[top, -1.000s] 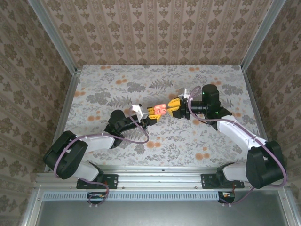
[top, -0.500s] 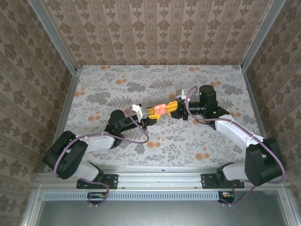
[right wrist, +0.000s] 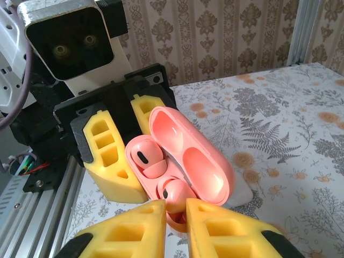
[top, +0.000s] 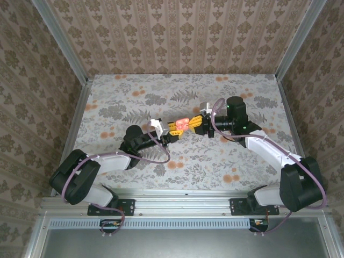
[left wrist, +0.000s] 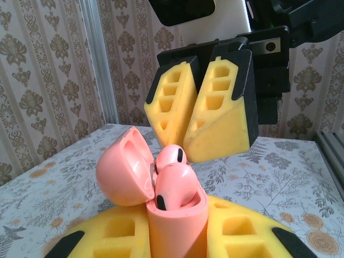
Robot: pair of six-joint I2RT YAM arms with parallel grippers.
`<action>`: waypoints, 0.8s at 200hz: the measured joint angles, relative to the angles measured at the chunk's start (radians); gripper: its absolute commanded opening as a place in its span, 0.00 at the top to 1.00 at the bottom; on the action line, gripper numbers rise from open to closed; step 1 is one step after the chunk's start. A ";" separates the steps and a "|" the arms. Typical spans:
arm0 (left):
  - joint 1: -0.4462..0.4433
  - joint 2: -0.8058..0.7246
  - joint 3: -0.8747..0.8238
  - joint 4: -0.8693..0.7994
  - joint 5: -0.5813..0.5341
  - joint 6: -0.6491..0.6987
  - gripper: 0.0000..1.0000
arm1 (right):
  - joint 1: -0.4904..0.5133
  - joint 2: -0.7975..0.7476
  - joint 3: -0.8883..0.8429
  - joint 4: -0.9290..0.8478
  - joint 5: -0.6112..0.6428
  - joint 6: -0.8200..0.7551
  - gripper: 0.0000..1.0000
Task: Insert wireless bluetooth earbuds into charging case
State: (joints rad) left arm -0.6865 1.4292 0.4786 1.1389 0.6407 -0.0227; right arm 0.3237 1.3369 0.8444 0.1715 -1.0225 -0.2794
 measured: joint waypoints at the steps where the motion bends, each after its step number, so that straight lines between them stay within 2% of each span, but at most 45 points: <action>1: 0.000 0.000 0.000 0.000 0.000 0.000 0.91 | 0.000 0.000 0.000 0.000 0.000 -0.001 0.81; 43: 0.000 0.000 0.000 -0.002 0.000 0.000 0.91 | -0.012 -0.047 -0.006 -0.021 0.001 -0.009 0.79; 102: 0.000 0.000 0.013 -0.006 0.011 -0.014 0.91 | -0.077 -0.209 -0.089 -0.018 0.023 -0.008 0.73; 160: -0.003 -0.021 0.071 -0.059 0.056 -0.026 0.90 | -0.128 -0.341 -0.200 0.011 0.069 0.045 0.60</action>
State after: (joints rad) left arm -0.6891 1.4086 0.5499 1.0798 0.6971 -0.0483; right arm 0.1959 0.9962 0.6441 0.1829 -0.9531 -0.2344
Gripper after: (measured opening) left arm 0.204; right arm 0.375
